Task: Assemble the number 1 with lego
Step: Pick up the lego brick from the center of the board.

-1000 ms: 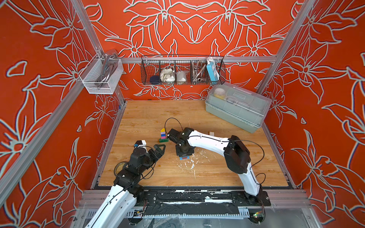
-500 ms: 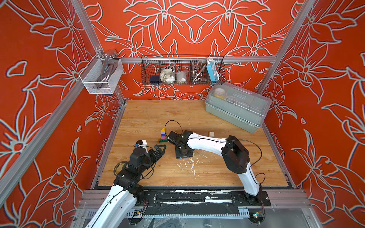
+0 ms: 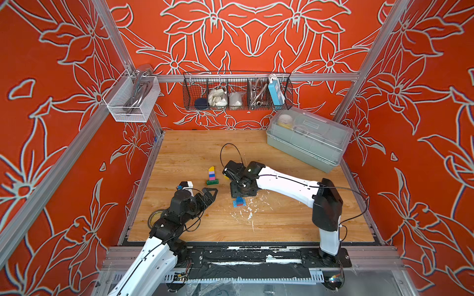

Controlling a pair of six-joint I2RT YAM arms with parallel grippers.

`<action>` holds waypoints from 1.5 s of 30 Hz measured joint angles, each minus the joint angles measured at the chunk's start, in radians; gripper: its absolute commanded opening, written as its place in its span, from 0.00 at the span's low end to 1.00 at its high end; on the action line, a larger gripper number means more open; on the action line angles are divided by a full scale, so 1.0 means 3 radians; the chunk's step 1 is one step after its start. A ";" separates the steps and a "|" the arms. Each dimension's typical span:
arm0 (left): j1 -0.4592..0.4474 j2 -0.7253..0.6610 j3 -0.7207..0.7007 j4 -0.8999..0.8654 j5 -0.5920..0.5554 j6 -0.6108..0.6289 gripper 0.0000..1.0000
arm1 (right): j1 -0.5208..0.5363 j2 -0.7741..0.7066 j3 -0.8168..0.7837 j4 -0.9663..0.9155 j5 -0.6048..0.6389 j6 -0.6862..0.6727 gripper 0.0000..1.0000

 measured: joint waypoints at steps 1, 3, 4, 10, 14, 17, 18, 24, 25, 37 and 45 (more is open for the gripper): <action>0.0000 0.0010 0.0000 0.0006 0.0006 0.0000 0.99 | -0.0041 -0.0006 0.0028 -0.0014 0.0004 -0.0083 0.63; 0.0000 0.0031 0.0000 0.0025 0.0019 0.0001 0.99 | -0.0174 0.0009 0.0080 -0.0022 0.0000 -0.0254 0.60; 0.0000 0.0043 0.0000 0.0037 0.0025 0.0001 0.99 | -0.0243 0.0024 0.0086 -0.0020 -0.0013 -0.0334 0.59; 0.0000 0.0224 0.0000 0.0136 0.0050 0.0020 0.96 | -0.0584 0.0294 0.0151 0.0025 -0.0140 -0.0654 0.51; 0.0000 0.0338 0.0000 0.0184 0.0062 0.0025 0.92 | -0.0570 0.0495 0.0161 0.0168 -0.0305 -0.0744 0.45; 0.0000 0.0362 0.0000 0.0188 0.0062 0.0023 0.91 | -0.0547 0.0584 0.0132 0.0298 -0.0395 -0.0762 0.44; 0.0000 0.0362 0.0000 0.0192 0.0060 0.0022 0.91 | -0.0542 0.0590 0.0104 0.0338 -0.0429 -0.0762 0.45; 0.0000 0.0362 0.0000 0.0211 0.0048 0.0019 0.92 | -0.0542 0.0600 -0.0058 0.0587 -0.0607 -0.0757 0.48; 0.0000 0.0367 0.0000 0.0211 0.0046 0.0018 0.92 | -0.0548 0.0608 -0.0060 0.0614 -0.0631 -0.0757 0.49; 0.0000 0.0576 0.0004 0.0231 0.0036 0.0010 0.93 | -0.0673 0.0796 0.0025 0.0730 -0.0701 -0.0999 0.56; 0.0000 0.0624 0.0022 0.0234 0.0036 0.0010 0.93 | -0.0632 0.0851 0.0134 0.0690 -0.0758 -0.1219 0.56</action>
